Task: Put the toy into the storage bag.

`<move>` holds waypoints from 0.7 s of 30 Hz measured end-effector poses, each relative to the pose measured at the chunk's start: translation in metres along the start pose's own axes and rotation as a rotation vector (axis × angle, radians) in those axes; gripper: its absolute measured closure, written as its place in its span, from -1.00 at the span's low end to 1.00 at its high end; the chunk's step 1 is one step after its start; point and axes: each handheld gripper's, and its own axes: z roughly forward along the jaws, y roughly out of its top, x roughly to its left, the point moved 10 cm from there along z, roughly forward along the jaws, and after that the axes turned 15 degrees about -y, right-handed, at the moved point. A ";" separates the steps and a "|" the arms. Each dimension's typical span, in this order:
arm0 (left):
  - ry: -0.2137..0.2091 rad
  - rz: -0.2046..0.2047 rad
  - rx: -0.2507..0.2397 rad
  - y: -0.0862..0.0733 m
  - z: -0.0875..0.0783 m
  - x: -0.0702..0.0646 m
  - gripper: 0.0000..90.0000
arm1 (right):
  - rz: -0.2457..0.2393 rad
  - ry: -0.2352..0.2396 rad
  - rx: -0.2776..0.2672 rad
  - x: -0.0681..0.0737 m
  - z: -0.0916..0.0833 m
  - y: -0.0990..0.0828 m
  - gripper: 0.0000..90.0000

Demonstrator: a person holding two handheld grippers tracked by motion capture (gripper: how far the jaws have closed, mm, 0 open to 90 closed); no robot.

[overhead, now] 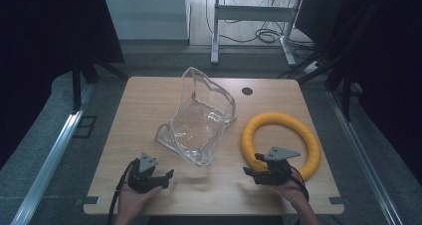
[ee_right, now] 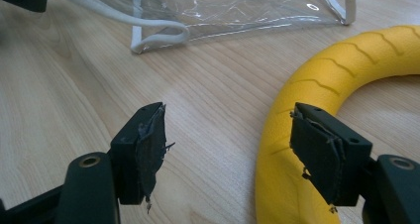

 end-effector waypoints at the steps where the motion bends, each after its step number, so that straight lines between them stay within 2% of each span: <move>1: 0.002 0.001 -0.006 0.002 -0.001 0.000 -0.49 | 0.005 0.000 0.006 0.000 -0.001 -0.001 -0.32; 5: 0.003 0.004 -0.007 0.003 -0.002 0.000 -0.49 | 0.012 0.002 0.006 -0.001 -0.002 -0.001 -0.32; 14: 0.006 0.012 -0.010 0.006 -0.005 0.000 -0.49 | 0.018 -0.021 0.015 -0.017 -0.011 0.006 -0.36; 16: 0.004 0.013 -0.015 0.007 -0.005 0.000 -0.49 | -0.015 -0.035 0.048 -0.023 -0.014 0.006 -0.37; 21: 0.007 0.011 -0.016 0.006 -0.006 0.000 -0.49 | -0.051 -0.035 0.086 -0.028 -0.015 0.008 -0.37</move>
